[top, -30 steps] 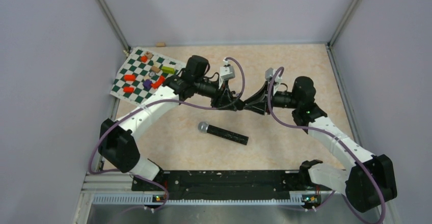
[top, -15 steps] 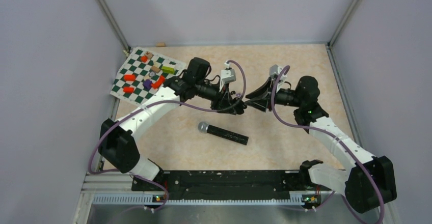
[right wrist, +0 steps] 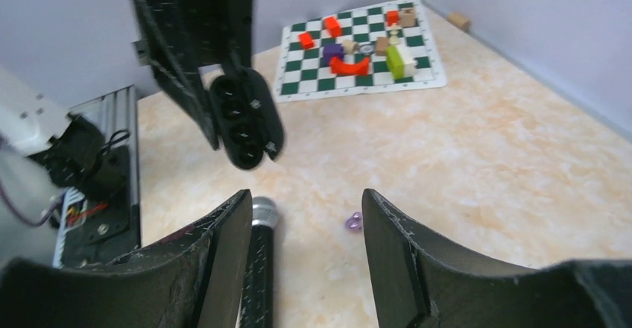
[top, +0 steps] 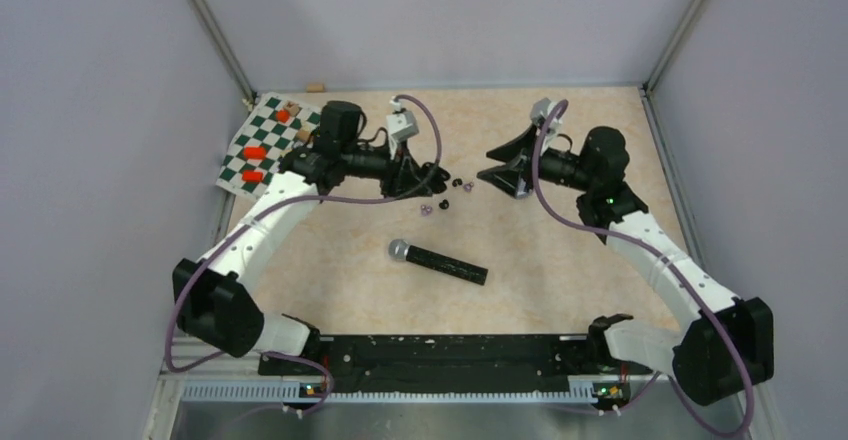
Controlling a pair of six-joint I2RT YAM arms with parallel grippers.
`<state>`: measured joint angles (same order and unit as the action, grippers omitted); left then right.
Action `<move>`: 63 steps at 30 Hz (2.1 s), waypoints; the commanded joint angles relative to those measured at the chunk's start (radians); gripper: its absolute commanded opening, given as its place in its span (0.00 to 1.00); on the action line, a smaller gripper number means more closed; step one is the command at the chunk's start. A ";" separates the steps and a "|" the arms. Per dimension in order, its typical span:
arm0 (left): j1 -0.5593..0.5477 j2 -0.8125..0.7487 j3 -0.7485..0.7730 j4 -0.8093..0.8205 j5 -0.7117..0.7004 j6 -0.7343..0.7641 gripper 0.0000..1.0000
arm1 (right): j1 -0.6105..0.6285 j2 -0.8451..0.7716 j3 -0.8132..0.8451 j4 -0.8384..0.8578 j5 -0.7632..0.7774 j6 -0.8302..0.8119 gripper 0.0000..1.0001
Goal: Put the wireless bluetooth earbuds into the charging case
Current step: Pick up the earbud from the center of the board.
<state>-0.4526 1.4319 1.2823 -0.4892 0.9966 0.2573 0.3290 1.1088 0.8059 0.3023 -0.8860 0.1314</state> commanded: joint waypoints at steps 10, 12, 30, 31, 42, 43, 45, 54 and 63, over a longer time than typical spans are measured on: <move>0.255 -0.231 -0.235 -0.021 0.135 0.254 0.00 | -0.011 0.540 0.408 -0.314 0.134 -0.095 0.51; 0.260 -0.265 -0.267 -0.026 0.139 0.291 0.00 | -0.010 0.639 0.498 -0.395 0.139 -0.108 0.48; 0.249 -0.234 -0.211 -0.372 0.260 0.596 0.00 | 0.007 1.027 0.880 -0.691 0.261 -0.296 0.38; 0.249 -0.224 -0.195 -0.429 0.260 0.638 0.00 | 0.008 1.034 0.886 -0.692 0.256 -0.294 0.38; 0.250 -0.227 -0.228 -0.498 0.267 0.737 0.00 | 0.049 1.091 0.907 -0.708 0.257 -0.243 0.36; 0.250 -0.234 -0.237 -0.486 0.263 0.732 0.00 | 0.049 1.093 0.908 -0.707 0.259 -0.237 0.35; 0.250 -0.251 -0.260 -0.442 0.254 0.695 0.00 | 0.048 1.099 0.911 -0.707 0.265 -0.229 0.32; 0.250 -0.275 -0.297 -0.369 0.243 0.650 0.00 | 0.059 1.131 0.919 -0.707 0.302 -0.207 0.28; 0.250 -0.272 -0.301 -0.368 0.243 0.655 0.00 | 0.059 1.145 0.934 -0.691 0.337 -0.168 0.24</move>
<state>-0.1993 1.1858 0.9901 -0.8814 1.2148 0.9108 0.3779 2.2421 1.6878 -0.4114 -0.5789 -0.0696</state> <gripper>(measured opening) 0.347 0.257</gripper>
